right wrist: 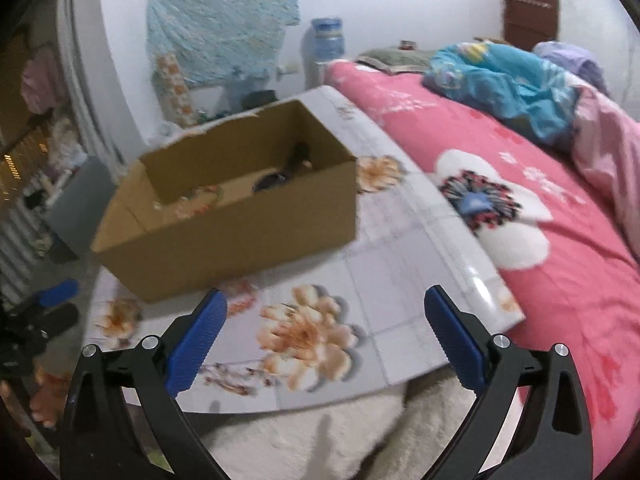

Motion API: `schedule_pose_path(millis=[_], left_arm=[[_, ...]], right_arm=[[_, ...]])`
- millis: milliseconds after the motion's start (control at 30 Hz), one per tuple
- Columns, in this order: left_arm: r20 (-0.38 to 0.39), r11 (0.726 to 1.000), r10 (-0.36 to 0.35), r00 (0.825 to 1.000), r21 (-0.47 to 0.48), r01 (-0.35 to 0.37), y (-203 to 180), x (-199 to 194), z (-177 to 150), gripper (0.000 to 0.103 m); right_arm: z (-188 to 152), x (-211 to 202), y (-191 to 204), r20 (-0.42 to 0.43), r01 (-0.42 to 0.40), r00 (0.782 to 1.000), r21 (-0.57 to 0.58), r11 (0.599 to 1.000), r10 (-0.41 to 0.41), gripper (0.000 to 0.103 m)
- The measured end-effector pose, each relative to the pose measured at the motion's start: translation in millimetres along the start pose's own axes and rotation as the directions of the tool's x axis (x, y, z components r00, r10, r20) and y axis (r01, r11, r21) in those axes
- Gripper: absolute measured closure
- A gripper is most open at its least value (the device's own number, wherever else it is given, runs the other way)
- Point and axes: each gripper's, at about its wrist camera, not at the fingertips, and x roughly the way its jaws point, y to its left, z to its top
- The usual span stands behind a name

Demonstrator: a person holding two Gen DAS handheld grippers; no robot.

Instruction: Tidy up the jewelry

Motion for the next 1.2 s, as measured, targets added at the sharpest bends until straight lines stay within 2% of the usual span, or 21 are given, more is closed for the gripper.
schedule_pose_path(millis=[67,133,267,333,400,567,733,833,1000,1200], left_arm=[[0.006,0.999,0.048,0.999,-0.011,-0.048,13.4,-4.5,-4.6,0.010],[0.003,0.996,0.083,0.997,-0.035,-0.083,25.9,-6.5,-9.1,0.010],[-0.020,0.988,0.147,0.989,-0.053,-0.148,44.3,-6.3,-23.7,0.010],[-0.047,0.985,0.171,0.984,-0.029,-0.173,47.6,-1.5,-33.1,0.010],[-0.073,0.985,0.171,0.983,0.000,-0.171,47.6,5.7,-41.4,0.010],[-0.136,0.991,0.120,0.983,0.078,-0.110,37.9,26.8,-54.8,0.010],[-0.190,0.990,0.099,0.977,0.115,-0.078,31.2,47.7,-64.0,0.010],[-0.205,0.982,0.152,0.967,0.143,-0.124,29.1,58.2,-69.5,0.010],[-0.190,0.953,0.220,0.957,0.251,-0.170,19.1,65.0,-77.2,0.005],[-0.192,0.957,0.211,0.958,0.241,-0.163,22.5,65.4,-76.9,0.005]], right_arm=[[-6.0,-2.8,1.8,0.024,0.076,0.997,-0.002,0.997,-0.076,0.008],[-11.7,-5.4,4.0,0.046,0.110,0.993,0.008,0.994,-0.110,0.008],[-26.6,0.0,16.9,0.036,0.073,0.997,-0.010,0.997,-0.072,0.008],[-35.1,6.7,25.2,0.021,0.048,0.999,-0.020,0.999,-0.048,0.008],[-47.7,15.3,36.1,-0.006,0.011,1.000,-0.036,0.999,-0.011,0.008],[-75.3,33.9,58.5,-0.078,-0.066,0.995,-0.067,0.996,0.060,0.008],[-89.6,39.0,75.0,-0.085,-0.098,0.992,-0.117,0.988,0.088,0.008],[-92.7,45.4,79.9,-0.096,-0.116,0.990,-0.140,0.983,0.103,0.008],[-94.0,54.4,86.5,-0.100,-0.116,0.990,-0.166,0.979,0.100,0.008],[-95.5,59.3,89.2,-0.104,-0.139,0.987,-0.156,0.978,0.124,0.008]])
